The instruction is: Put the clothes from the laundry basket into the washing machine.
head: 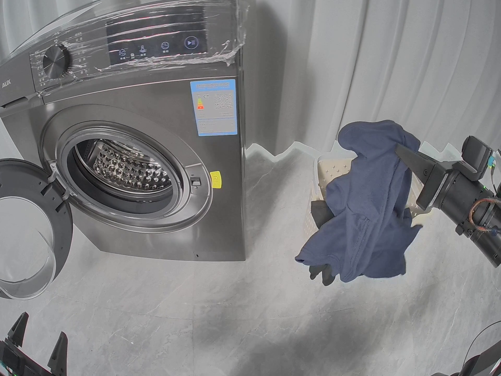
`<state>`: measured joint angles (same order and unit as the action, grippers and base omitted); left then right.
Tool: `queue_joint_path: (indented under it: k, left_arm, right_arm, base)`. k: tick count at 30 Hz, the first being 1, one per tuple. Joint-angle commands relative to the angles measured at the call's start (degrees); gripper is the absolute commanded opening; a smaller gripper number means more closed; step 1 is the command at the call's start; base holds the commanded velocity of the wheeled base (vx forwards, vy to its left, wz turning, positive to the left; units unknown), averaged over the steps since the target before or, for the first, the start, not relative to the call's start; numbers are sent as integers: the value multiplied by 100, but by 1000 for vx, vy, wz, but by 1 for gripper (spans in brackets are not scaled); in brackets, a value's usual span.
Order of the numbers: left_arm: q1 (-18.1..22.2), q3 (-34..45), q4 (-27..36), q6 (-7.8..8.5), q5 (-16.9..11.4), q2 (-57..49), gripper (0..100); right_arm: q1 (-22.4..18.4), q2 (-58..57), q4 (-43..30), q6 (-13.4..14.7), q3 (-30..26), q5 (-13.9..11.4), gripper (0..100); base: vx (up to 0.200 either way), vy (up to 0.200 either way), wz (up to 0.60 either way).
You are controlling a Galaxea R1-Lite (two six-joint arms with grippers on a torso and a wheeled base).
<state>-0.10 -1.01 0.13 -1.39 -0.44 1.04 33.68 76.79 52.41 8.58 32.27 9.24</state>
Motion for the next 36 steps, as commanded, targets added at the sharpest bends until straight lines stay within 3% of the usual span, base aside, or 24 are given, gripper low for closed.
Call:
queue_joint_path:
  k: [1,10,22,36]
  left_arm:
    - [1,92,4,-2,0,-77,100]
    - [1,92,4,-2,0,-77,100]
    - [1,92,4,-2,0,-77,100]
    - [1,92,4,-10,0,-77,100]
  right_arm:
    - [24,12,-2,3,16,-1,0]
    - [51,12,156,-6,8,-133,0]
    - [51,12,147,-6,8,-133,0]
    - [42,12,156,-6,8,-142,0]
  base:
    - [0,200,0]
    - [0,200,0]
    - [0,0,0]
    - [-171,0,0]
